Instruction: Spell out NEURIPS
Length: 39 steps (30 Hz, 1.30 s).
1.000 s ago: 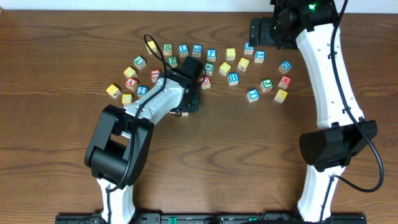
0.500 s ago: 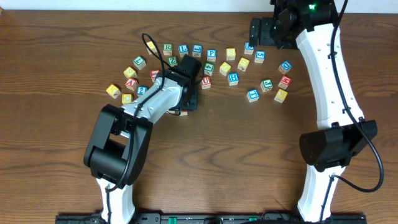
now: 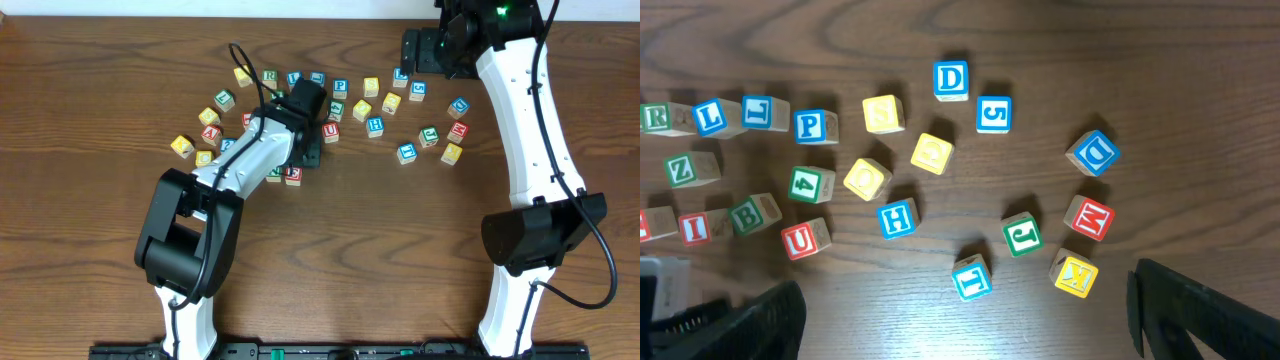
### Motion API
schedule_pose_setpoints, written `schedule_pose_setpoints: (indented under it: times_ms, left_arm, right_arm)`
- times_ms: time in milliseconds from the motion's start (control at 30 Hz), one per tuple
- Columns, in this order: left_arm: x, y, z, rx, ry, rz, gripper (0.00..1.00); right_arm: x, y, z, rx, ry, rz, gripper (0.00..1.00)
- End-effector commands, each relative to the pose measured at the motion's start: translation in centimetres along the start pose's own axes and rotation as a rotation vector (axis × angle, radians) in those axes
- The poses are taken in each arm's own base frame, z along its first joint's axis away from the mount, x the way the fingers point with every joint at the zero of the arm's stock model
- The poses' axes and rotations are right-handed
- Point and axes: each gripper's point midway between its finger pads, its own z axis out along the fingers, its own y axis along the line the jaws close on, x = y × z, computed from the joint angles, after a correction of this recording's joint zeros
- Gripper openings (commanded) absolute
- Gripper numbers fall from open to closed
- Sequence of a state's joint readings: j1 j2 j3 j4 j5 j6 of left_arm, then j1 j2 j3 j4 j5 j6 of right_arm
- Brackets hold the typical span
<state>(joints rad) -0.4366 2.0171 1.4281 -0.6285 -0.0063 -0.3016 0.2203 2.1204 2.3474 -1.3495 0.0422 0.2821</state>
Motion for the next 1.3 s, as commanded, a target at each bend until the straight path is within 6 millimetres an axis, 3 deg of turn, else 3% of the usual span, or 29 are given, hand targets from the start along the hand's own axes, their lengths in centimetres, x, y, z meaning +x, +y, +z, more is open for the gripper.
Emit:
schedule_pose_setpoints:
  times_ms: [0,200,467,667,767,967,1267]
  left_arm:
    - [-1.8,-0.1,-0.8,-0.001,-0.04,0.031,0.36]
    - [-3.9,0.5,-3.1,0.006,-0.084,0.004,0.36]
    - [-7.0,2.8,-10.7,0.029,-0.219,-0.062,0.36]
    - [-7.2,5.8,-16.3,0.03,-0.306,-0.122,0.36]
    - [-6.8,7.7,-18.0,0.017,-0.32,-0.159,0.36]
    - [-6.0,10.2,-18.0,-0.015,-0.287,-0.21,0.37]
    - [-5.9,10.6,-17.7,-0.02,-0.28,-0.216,0.37]
  right_arm:
    - [0.1,0.0,0.4,0.012,0.006,0.004,0.99]
    - [0.1,0.0,0.4,0.012,0.006,0.004,0.99]
    - [0.2,0.1,0.3,0.011,0.006,0.003,0.99]
    - [0.3,0.4,0.3,0.008,0.007,-0.004,0.99]
    - [0.3,0.4,0.3,0.008,0.007,-0.004,0.99]
    - [0.3,0.6,0.3,0.007,0.007,-0.006,0.99]
    - [0.3,0.6,0.3,0.007,0.007,-0.006,0.99]
